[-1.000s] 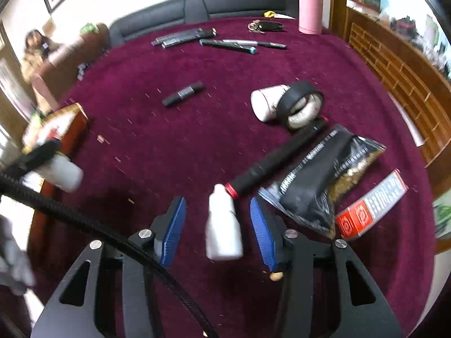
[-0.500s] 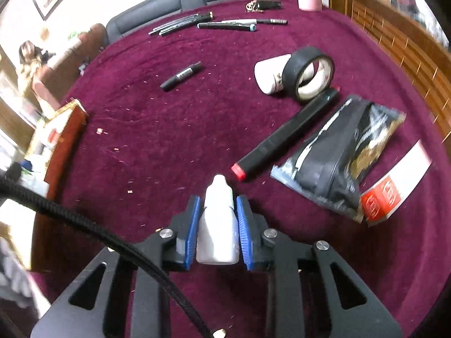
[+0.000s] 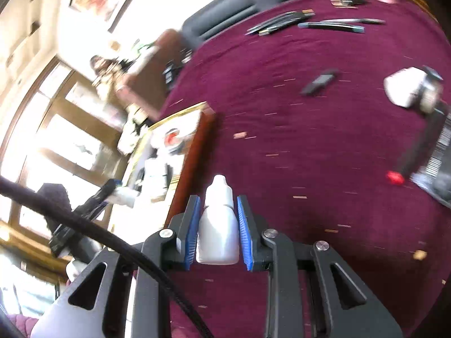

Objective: Organize objects
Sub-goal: 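Grasp the white round jar with the left tool while the right tool grasps the small white dropper bottle, then carry the jar and dropper bottle into the tray and open both tools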

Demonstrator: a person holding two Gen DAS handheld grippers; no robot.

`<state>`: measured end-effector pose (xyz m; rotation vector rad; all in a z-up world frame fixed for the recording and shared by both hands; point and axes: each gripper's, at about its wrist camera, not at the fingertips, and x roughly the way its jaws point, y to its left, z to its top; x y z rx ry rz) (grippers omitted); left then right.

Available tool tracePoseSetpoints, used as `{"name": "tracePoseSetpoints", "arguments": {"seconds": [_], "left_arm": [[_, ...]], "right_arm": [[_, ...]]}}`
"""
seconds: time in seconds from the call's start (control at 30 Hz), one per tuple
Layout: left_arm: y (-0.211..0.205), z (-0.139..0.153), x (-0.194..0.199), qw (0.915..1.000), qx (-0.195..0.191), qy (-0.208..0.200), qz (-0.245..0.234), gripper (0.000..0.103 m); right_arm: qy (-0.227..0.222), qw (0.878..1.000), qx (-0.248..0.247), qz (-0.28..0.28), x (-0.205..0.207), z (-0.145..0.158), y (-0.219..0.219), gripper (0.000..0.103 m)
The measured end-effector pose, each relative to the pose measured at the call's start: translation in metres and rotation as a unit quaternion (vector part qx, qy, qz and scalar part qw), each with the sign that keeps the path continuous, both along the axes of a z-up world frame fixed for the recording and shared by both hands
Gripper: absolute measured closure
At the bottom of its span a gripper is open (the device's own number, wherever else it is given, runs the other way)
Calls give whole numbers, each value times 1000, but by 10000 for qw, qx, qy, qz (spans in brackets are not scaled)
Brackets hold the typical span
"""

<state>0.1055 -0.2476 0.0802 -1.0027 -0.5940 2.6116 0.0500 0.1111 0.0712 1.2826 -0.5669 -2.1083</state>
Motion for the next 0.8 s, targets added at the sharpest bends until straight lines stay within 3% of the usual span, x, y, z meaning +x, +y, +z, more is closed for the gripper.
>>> {"name": "tracePoseSetpoints", "arguments": {"seconds": [0.1, 0.37, 0.6, 0.8], "left_arm": [[-25, -8, 8, 9997, 1, -129, 184, 73], [-77, -29, 4, 9951, -451, -694, 549, 72], [-105, -52, -20, 9903, -599, -1213, 331, 72], [-104, -54, -34, 9899, -670, -1240, 145, 72]], "right_arm": [[-29, 9991, -103, 405, -7, 4, -40, 79], [-139, 9911, -50, 1325, -27, -9, -165, 78], [-243, 9938, 441, 995, -67, -27, -194, 78], [-326, 9925, 878, 788, -84, -43, -207, 79]]}}
